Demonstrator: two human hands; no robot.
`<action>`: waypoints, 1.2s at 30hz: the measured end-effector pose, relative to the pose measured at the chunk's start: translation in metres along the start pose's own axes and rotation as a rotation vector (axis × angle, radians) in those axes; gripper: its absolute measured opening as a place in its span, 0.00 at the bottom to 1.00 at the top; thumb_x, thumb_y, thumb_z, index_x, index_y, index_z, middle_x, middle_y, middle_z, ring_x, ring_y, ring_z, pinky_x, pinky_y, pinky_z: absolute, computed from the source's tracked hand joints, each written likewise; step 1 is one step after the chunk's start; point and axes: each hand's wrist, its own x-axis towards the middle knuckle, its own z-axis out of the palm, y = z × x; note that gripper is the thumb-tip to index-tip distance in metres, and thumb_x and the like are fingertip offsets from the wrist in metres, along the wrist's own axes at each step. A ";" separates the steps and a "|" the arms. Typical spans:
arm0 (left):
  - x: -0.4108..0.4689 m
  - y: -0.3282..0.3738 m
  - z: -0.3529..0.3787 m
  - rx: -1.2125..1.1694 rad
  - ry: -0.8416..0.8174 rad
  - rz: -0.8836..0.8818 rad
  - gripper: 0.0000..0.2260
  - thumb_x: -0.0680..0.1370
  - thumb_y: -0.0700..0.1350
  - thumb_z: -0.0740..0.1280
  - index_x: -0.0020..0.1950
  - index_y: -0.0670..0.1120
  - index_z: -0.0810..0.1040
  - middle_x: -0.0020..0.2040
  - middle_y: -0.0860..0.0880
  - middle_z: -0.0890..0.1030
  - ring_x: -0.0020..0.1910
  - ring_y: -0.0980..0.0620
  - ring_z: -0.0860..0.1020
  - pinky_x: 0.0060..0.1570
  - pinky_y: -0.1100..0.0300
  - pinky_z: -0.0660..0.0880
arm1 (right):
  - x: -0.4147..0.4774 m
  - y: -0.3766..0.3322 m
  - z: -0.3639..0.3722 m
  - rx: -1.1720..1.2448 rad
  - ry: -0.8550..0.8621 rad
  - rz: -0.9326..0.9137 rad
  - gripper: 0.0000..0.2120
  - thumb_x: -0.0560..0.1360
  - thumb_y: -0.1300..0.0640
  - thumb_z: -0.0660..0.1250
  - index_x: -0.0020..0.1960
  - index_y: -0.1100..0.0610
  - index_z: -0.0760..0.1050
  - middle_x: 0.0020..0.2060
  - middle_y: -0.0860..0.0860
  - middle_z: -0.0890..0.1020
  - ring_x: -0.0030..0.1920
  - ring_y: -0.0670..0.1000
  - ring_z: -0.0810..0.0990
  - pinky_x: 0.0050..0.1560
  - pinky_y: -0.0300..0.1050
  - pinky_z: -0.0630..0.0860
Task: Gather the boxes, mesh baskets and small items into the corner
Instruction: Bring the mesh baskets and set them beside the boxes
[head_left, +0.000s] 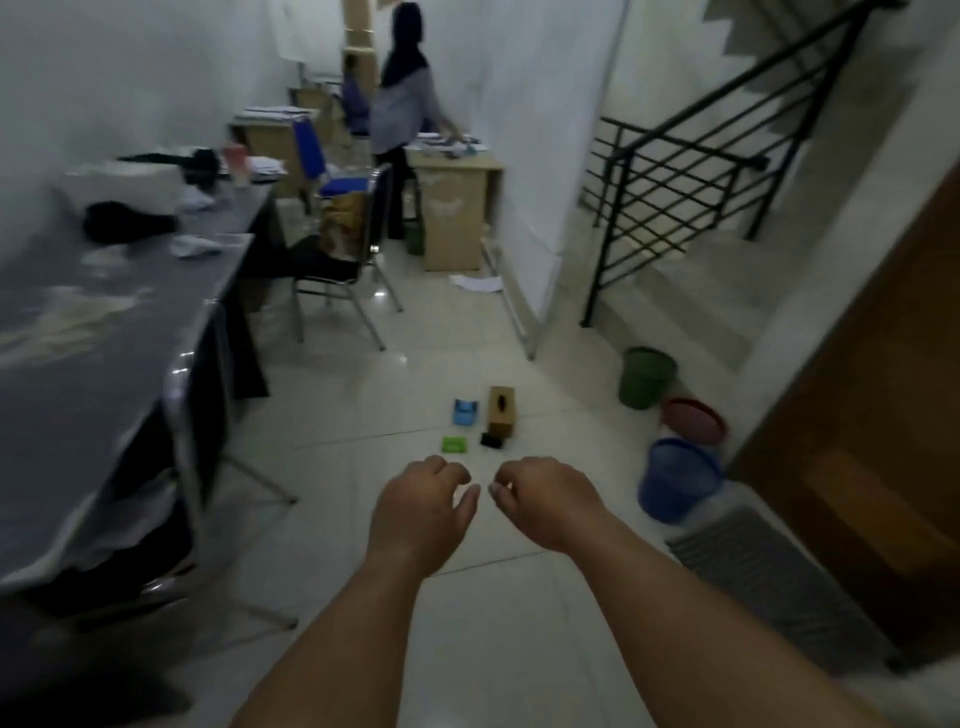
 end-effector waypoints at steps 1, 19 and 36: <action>0.019 0.025 0.021 -0.031 -0.033 0.033 0.09 0.75 0.53 0.68 0.45 0.49 0.81 0.40 0.50 0.80 0.39 0.48 0.78 0.34 0.56 0.73 | -0.003 0.034 -0.007 -0.004 -0.009 0.052 0.18 0.80 0.42 0.54 0.59 0.49 0.77 0.54 0.52 0.81 0.51 0.55 0.79 0.49 0.50 0.77; 0.344 0.082 0.229 -0.012 -0.598 0.302 0.17 0.80 0.59 0.60 0.63 0.51 0.76 0.57 0.51 0.79 0.53 0.51 0.78 0.49 0.56 0.76 | 0.152 0.333 -0.030 0.222 -0.100 0.625 0.17 0.80 0.43 0.58 0.61 0.49 0.76 0.58 0.52 0.79 0.53 0.54 0.78 0.54 0.51 0.78; 0.587 0.213 0.455 0.111 -0.963 0.331 0.22 0.79 0.62 0.61 0.68 0.52 0.72 0.59 0.49 0.79 0.55 0.50 0.78 0.55 0.54 0.77 | 0.266 0.601 -0.009 0.403 -0.089 1.075 0.12 0.78 0.46 0.60 0.54 0.52 0.77 0.49 0.53 0.82 0.49 0.54 0.80 0.51 0.51 0.79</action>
